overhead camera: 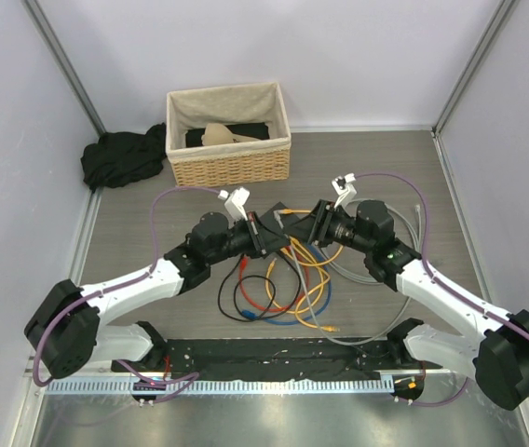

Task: Insert the plug into the switch port
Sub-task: Pick up the connector from the center of the board.

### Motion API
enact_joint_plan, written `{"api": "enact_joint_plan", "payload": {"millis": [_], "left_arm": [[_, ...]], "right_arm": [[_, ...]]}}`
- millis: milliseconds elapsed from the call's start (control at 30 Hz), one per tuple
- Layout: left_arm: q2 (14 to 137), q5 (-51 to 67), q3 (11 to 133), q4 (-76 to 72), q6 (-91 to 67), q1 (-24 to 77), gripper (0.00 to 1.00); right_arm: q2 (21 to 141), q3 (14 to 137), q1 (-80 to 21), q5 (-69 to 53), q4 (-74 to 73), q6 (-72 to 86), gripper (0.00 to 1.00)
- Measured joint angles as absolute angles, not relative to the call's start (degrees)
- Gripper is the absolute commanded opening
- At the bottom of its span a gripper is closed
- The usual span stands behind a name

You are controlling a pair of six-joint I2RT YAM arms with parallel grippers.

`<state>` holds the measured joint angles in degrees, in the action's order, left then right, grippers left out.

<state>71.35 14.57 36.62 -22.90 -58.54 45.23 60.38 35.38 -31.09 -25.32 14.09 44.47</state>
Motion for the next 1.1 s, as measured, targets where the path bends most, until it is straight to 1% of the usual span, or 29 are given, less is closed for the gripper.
{"api": "enact_joint_plan", "payload": {"millis": [200,400,500,533,567,600,633,667,733,767,833,867,1000,1100], "left_arm": [[71.5,10.8,42.8,-13.7,-55.8,47.2,0.0],[73.9,8.6,46.0,-8.1,-53.6,48.6,0.0],[75.3,7.3,47.2,-5.3,-52.8,49.7,0.0],[75.6,6.9,47.5,-4.4,-52.5,50.0,0.0],[75.8,6.4,47.8,-3.7,-52.3,50.3,0.03],[75.9,5.8,48.2,-2.7,-52.1,50.5,0.08],[76.0,5.5,48.7,-1.5,-51.9,50.7,0.14],[76.0,5.3,49.2,-0.3,-51.6,50.7,0.26],[76.0,4.6,50.8,2.5,-49.8,50.9,0.38],[76.0,4.1,51.6,3.9,-48.7,50.9,0.49],[75.7,3.3,53.4,7.1,-46.1,50.9,0.56],[75.4,3.3,54.1,8.6,-44.8,50.5,0.63],[72.4,6.3,54.4,11.0,-41.6,45.6,0.77],[70.8,10.7,54.4,10.2,-40.4,39.3,0.79]], "right_arm": [[60.5,36.9,-31.4,-22.7,10.1,40.4,0.45],[61.9,37.2,-32.2,-20.5,9.1,37.9,0.41],[62.8,37.2,-32.3,-20.0,8.9,37.1,0.28],[63.1,37.2,-32.5,-19.8,8.9,36.9,0.19],[63.3,37.2,-32.6,-19.6,8.8,36.6,0.14],[63.4,37.3,-32.8,-19.4,8.6,36.2,0.1],[63.4,37.3,-32.9,-19.2,8.4,35.9,0.01],[63.4,37.3,-33.0,-18.8,8.2,35.5,0.01],[63.4,37.3,-33.0,-18.5,7.7,35.1,0.01],[63.4,37.3,-33.0,-18.3,7.7,35.0,0.01],[63.4,37.3,-33.0,-18.3,7.6,35.0,0.01],[63.4,37.3,-33.0,-18.3,7.6,35.0,0.01],[63.4,36.7,-33.0,-20.2,8.4,35.5,0.01],[63.3,34.2,-32.2,-23.8,11.9,37.4,0.01]]}}
